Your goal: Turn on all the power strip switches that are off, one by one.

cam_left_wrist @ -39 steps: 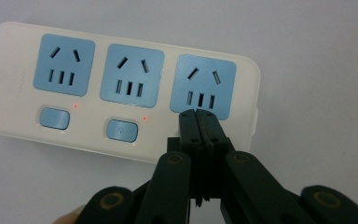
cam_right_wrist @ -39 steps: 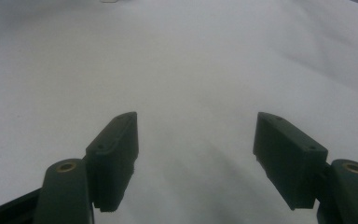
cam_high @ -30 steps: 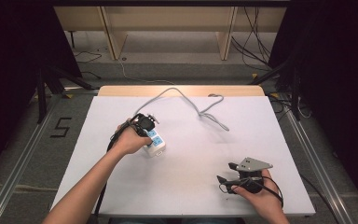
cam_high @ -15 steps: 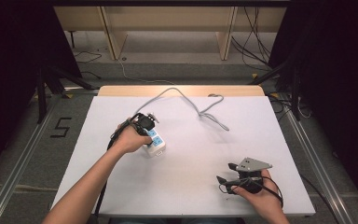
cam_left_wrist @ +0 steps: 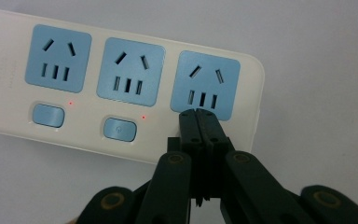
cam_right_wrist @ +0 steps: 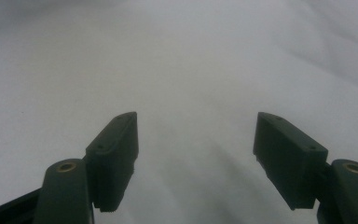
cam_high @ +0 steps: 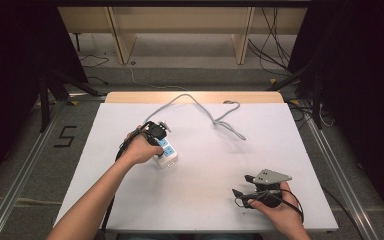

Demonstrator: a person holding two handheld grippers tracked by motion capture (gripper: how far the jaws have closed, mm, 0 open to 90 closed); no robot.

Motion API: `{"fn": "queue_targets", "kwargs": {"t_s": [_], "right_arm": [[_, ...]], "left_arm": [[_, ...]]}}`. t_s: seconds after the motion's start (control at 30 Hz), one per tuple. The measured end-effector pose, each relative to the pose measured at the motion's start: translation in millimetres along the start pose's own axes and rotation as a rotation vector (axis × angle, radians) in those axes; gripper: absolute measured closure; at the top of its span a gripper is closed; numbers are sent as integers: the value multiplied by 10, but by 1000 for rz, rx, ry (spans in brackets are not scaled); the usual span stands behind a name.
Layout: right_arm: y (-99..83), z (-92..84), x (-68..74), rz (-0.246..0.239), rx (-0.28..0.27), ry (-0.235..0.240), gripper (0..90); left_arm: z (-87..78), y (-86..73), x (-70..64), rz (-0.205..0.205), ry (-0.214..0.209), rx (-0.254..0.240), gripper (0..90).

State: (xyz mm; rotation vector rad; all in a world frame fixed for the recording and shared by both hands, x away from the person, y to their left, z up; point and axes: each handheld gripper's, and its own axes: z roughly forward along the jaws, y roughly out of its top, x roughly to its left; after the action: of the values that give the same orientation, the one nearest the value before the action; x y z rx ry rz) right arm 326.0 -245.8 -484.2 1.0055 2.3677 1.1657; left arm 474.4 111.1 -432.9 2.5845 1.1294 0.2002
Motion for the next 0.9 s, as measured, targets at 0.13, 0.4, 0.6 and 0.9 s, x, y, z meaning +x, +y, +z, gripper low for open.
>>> {"fn": "queue_targets", "kwargs": {"t_s": [0.13, 0.4, 0.6, 0.9], "right_arm": [[-1, 2, 1, 0, 0, 1, 318], [-1, 0, 5, 0, 2, 2, 318], [-1, -3, 7, 3, 2, 1, 318], [0, -3, 8, 1, 3, 1, 318]], "left_arm": [[1, 1, 16, -5, -12, 5, 900], [3, 2, 6, 15, -5, 9, 900], [17, 0, -4, 12, 2, 6, 900], [12, -3, -7, 31, 7, 10, 900]]}}
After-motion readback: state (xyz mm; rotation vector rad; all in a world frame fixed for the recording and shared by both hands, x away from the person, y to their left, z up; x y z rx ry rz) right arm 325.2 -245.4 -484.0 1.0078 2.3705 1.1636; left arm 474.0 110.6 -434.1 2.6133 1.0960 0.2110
